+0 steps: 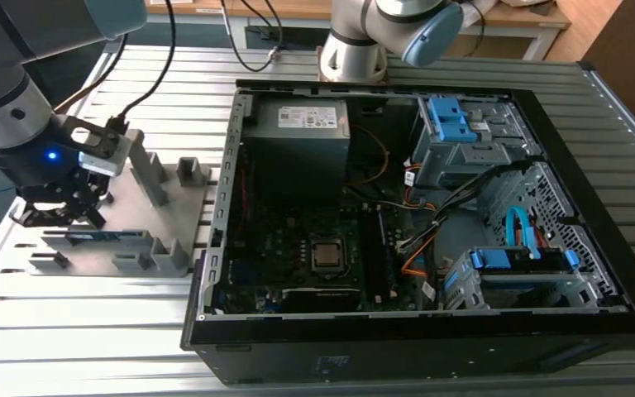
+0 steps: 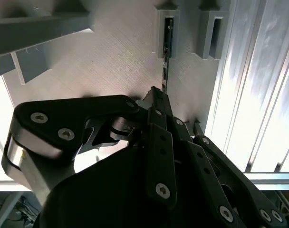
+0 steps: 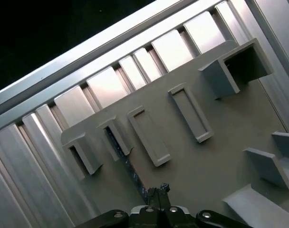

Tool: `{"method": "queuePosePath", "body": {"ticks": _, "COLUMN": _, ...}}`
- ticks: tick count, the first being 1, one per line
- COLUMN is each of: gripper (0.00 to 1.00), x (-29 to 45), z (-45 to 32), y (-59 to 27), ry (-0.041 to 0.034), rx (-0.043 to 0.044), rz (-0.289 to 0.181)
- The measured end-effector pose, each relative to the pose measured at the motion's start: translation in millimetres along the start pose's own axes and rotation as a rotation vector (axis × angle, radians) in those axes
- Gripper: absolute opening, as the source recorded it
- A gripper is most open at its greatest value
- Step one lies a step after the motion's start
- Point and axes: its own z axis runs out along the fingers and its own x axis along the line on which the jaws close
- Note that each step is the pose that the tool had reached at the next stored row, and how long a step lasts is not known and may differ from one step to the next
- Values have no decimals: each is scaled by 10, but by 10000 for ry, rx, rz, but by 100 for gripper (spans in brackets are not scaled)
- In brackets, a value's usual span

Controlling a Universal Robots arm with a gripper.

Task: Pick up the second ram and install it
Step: 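Pick up the second ram and move it above second insertion slot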

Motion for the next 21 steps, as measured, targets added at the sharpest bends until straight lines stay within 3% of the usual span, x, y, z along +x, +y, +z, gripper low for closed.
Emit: {"method": "queuePosePath", "body": {"ticks": 21, "gripper": 10, "x": 1, "z": 0, "y": 2, "ry": -22, "rx": -36, "rz": -1565}}
